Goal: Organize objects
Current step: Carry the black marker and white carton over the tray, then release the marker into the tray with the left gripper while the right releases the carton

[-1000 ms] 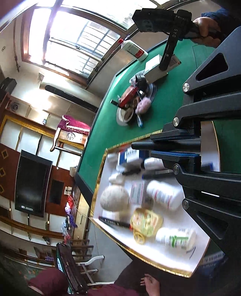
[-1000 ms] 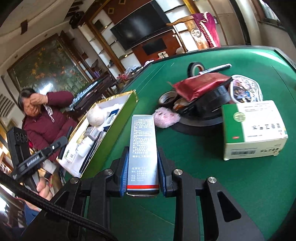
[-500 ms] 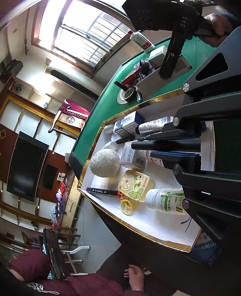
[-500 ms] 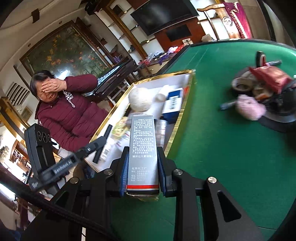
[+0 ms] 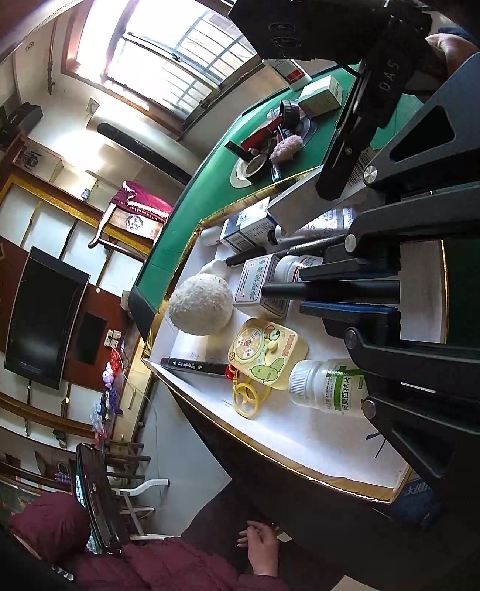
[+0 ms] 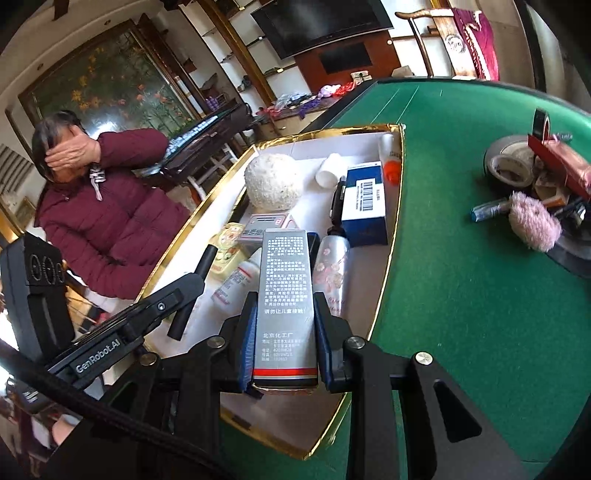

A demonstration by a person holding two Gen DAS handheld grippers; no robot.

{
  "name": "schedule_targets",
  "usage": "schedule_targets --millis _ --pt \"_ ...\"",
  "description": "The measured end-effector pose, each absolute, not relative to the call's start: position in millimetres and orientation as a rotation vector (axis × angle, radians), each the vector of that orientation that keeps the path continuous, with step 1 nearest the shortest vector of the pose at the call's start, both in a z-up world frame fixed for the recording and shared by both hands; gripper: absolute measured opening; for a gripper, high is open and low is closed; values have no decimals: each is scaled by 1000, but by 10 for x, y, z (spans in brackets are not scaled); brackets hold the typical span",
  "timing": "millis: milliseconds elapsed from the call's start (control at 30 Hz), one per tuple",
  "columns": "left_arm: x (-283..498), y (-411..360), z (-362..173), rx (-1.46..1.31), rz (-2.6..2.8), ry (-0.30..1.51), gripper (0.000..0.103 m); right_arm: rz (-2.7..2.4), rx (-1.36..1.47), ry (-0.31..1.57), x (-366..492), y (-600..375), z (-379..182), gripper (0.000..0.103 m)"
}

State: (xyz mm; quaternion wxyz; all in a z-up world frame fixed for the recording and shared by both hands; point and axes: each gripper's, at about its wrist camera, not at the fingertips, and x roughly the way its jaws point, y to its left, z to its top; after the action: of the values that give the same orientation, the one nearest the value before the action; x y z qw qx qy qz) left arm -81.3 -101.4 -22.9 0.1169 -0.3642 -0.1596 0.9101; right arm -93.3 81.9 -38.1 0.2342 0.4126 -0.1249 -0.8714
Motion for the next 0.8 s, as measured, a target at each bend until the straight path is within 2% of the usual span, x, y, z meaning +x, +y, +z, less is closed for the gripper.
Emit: schedule_targets --millis 333,800 --pt "-859 -1040 -316 -1138 2679 -430 8 -2421 1155 -218 -921 647 -462 25" --pt "-828 -994 -317 -1162 2687 -384 8 -2413 1162 -158 -826 545 -470 26"
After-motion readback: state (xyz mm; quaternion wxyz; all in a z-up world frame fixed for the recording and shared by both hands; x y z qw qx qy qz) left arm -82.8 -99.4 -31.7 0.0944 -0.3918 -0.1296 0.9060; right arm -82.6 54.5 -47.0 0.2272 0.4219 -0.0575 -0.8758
